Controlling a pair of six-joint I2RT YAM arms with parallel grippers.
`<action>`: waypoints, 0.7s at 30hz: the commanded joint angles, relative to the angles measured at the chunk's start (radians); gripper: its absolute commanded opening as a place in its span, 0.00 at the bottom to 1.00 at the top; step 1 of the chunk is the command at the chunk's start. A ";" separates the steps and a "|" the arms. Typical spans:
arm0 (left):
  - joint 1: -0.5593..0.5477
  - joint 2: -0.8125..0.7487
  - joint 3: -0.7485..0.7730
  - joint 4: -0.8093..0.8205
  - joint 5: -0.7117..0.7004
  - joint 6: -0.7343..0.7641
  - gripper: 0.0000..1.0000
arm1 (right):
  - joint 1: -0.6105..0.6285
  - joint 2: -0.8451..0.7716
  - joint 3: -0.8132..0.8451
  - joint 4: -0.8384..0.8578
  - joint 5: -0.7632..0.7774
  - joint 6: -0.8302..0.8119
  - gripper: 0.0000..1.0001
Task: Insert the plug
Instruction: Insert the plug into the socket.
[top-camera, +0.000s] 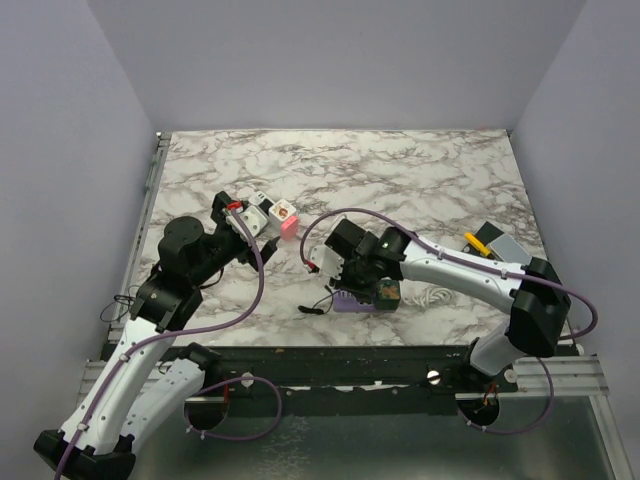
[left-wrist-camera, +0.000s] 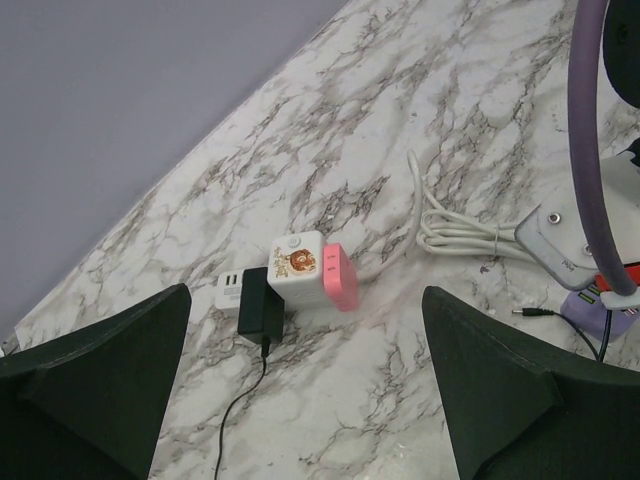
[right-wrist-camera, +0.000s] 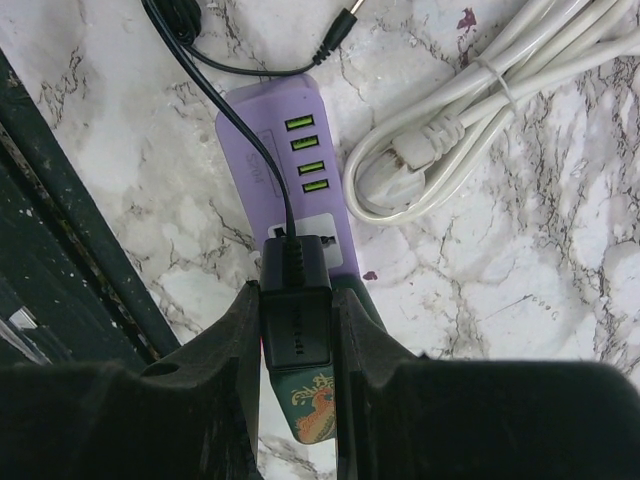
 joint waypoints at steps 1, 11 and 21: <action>-0.003 -0.003 -0.015 -0.012 0.013 -0.017 0.99 | 0.005 -0.049 -0.043 0.071 0.011 -0.011 0.01; -0.003 0.004 -0.009 -0.014 0.013 -0.015 0.99 | 0.005 -0.103 -0.126 0.154 0.001 -0.007 0.00; -0.002 0.005 -0.008 -0.016 0.010 -0.016 0.99 | 0.005 -0.095 -0.119 0.113 0.001 -0.012 0.01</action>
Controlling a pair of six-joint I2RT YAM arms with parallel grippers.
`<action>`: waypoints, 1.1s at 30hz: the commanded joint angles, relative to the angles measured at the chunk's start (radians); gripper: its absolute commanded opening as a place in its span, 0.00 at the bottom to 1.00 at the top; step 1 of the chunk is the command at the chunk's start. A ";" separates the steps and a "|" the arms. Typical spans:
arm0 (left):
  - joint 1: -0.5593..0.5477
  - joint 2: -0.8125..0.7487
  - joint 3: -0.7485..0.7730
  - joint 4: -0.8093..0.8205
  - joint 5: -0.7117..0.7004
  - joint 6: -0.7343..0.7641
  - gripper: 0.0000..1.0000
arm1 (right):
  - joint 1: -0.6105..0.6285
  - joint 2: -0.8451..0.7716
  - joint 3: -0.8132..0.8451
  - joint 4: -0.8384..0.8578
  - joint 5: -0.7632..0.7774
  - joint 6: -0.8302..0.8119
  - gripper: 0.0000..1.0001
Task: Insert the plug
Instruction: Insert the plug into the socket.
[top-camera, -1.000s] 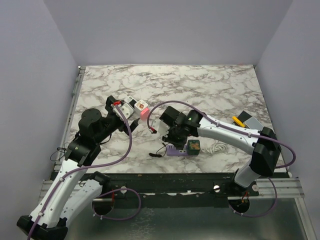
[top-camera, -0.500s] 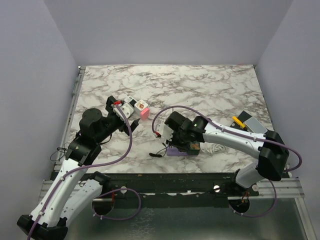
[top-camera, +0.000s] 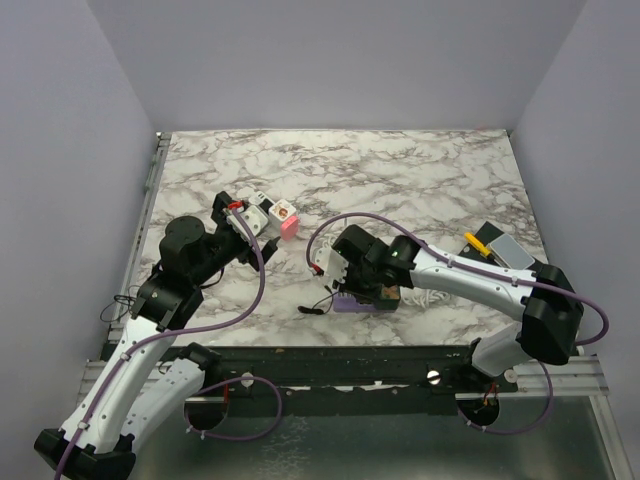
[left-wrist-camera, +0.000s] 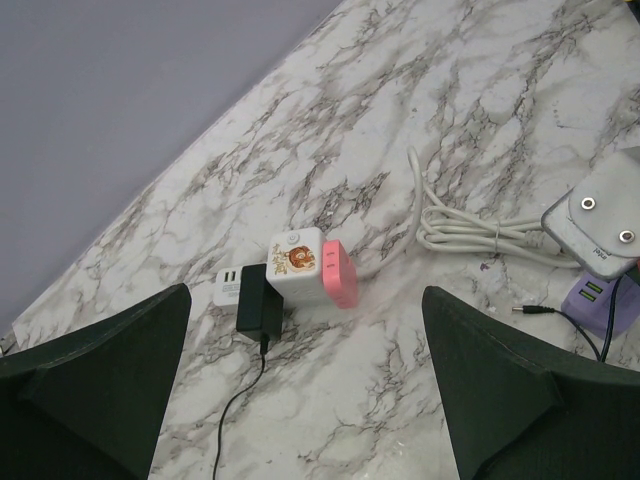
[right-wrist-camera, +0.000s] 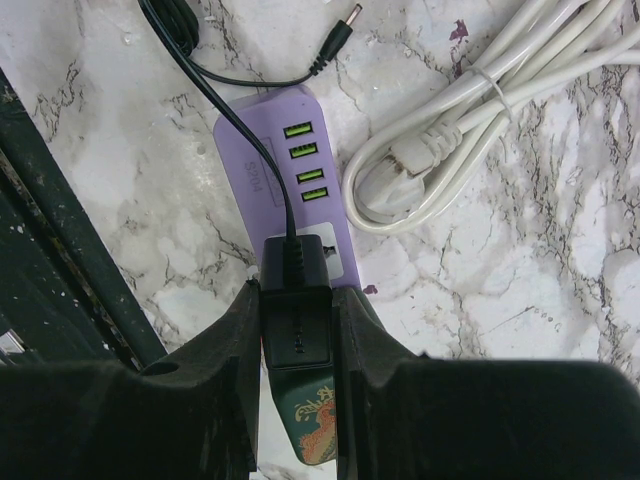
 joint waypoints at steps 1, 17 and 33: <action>-0.002 -0.001 -0.005 -0.015 0.009 -0.016 0.99 | 0.005 -0.013 0.008 -0.018 0.001 -0.012 0.01; -0.002 -0.005 -0.015 -0.014 0.006 -0.009 0.99 | 0.005 -0.023 0.018 -0.045 0.001 0.004 0.01; -0.002 -0.007 -0.014 -0.013 0.007 -0.013 0.99 | 0.005 -0.056 -0.067 0.045 -0.024 0.012 0.00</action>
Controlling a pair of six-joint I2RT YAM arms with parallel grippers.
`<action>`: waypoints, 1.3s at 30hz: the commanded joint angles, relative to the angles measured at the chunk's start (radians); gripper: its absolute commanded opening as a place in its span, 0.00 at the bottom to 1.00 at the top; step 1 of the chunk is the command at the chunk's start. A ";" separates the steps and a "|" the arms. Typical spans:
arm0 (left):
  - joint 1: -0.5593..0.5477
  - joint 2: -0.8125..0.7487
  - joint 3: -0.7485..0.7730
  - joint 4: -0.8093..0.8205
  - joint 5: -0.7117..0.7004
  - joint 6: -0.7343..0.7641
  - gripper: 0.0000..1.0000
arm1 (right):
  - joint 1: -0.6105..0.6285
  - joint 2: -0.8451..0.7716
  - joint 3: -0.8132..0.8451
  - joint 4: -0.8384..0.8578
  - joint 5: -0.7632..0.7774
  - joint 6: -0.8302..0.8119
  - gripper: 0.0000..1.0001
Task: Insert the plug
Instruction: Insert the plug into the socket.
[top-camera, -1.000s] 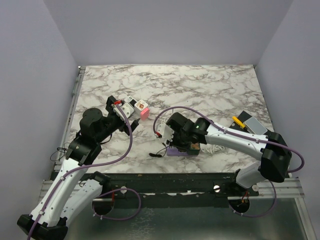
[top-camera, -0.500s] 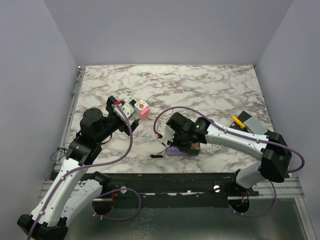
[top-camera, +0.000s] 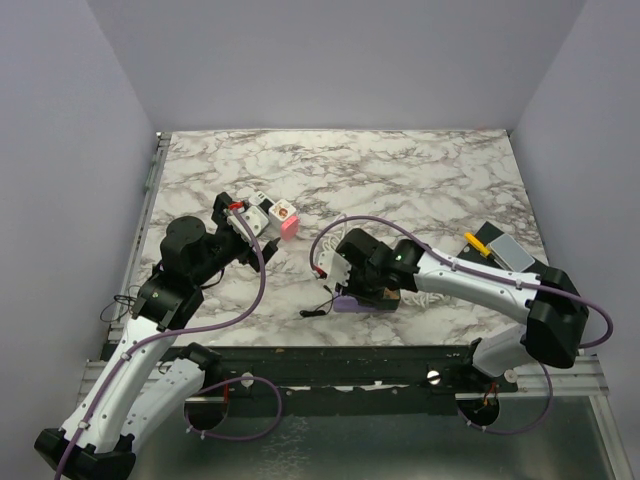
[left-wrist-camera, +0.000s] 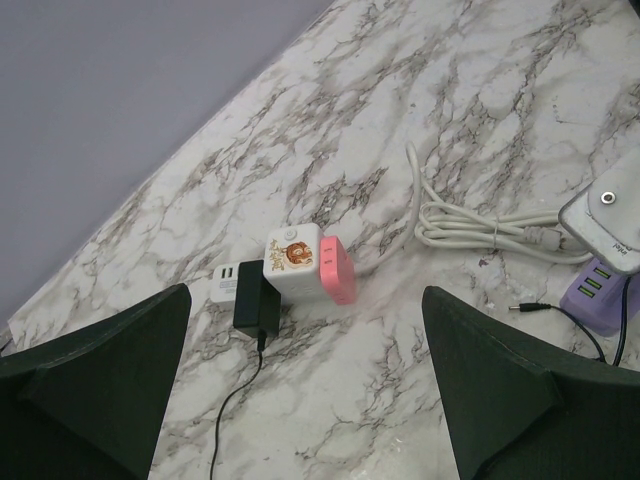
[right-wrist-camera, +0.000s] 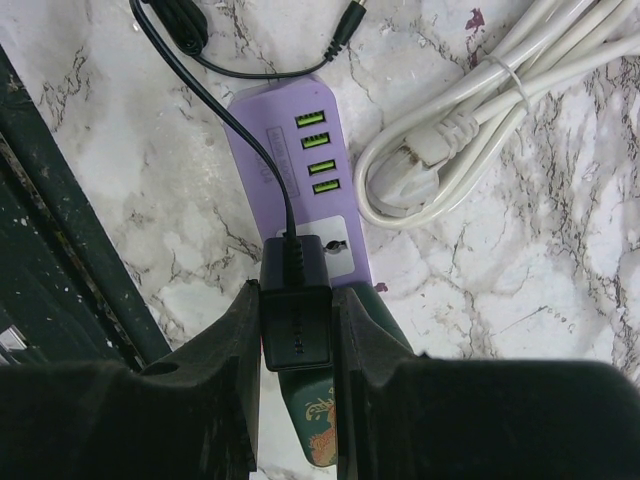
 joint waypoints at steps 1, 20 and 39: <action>-0.002 -0.005 -0.007 -0.009 0.007 -0.014 0.99 | 0.005 -0.036 -0.033 0.037 -0.015 0.011 0.00; -0.002 -0.006 -0.005 -0.011 0.000 -0.015 0.99 | 0.005 -0.029 -0.063 0.001 0.032 0.032 0.01; -0.002 -0.007 -0.008 -0.009 -0.002 -0.019 0.99 | 0.009 -0.104 -0.173 0.088 0.031 0.077 0.01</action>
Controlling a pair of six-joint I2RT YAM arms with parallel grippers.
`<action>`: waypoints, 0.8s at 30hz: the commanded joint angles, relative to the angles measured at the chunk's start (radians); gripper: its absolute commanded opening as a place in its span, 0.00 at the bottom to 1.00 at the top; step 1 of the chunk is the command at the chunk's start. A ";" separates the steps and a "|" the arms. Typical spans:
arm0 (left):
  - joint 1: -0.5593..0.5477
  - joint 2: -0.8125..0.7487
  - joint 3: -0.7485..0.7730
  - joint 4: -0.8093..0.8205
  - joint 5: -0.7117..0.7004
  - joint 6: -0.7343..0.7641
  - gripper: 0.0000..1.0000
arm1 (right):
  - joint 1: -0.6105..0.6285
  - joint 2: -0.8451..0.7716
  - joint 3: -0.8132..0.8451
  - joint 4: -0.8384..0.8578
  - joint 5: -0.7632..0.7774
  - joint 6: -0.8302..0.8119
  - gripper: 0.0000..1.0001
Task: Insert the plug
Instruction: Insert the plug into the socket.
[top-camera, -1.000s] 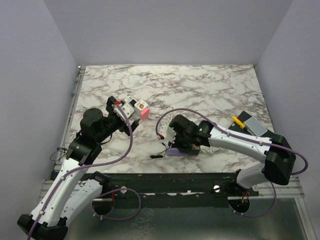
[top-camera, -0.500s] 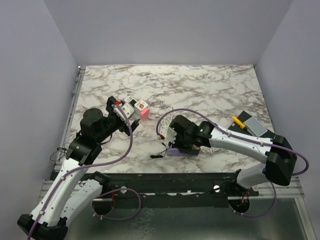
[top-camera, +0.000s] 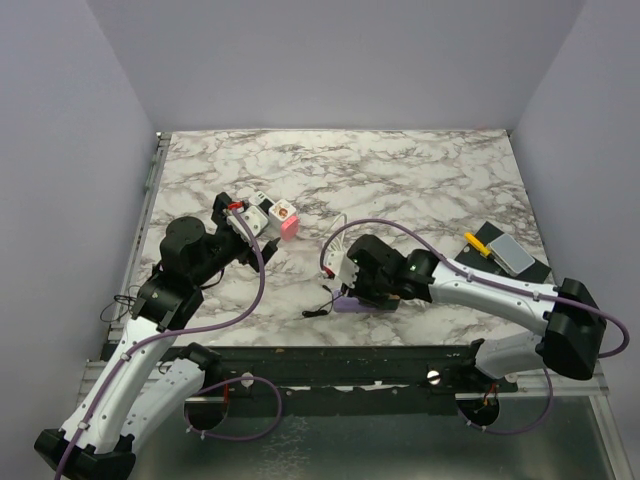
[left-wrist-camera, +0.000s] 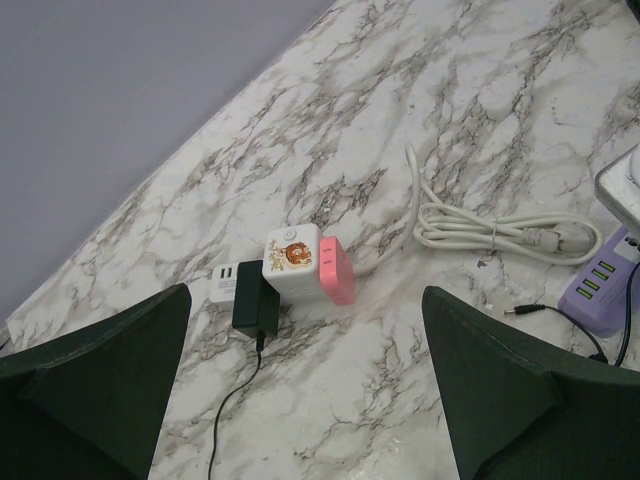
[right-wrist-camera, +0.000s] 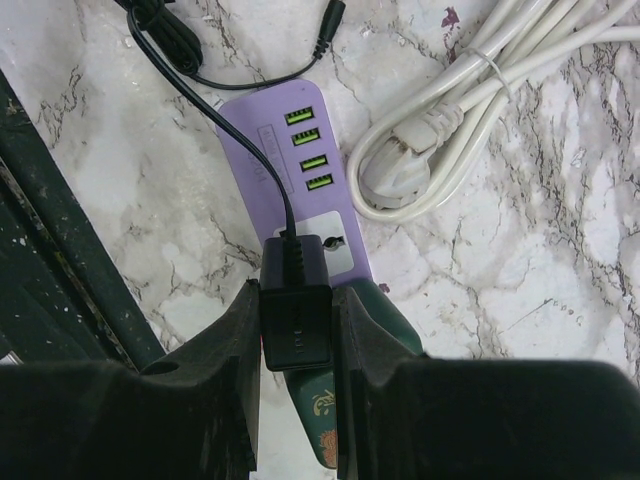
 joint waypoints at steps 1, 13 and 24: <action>-0.003 0.000 -0.007 -0.010 -0.002 -0.014 0.99 | 0.009 -0.004 -0.060 -0.015 0.013 0.021 0.01; -0.002 0.006 -0.010 -0.010 -0.003 -0.015 0.99 | 0.032 0.050 -0.044 -0.029 0.026 0.003 0.01; -0.002 0.001 -0.013 -0.010 0.001 -0.024 0.99 | 0.046 -0.009 -0.076 0.010 0.030 0.031 0.01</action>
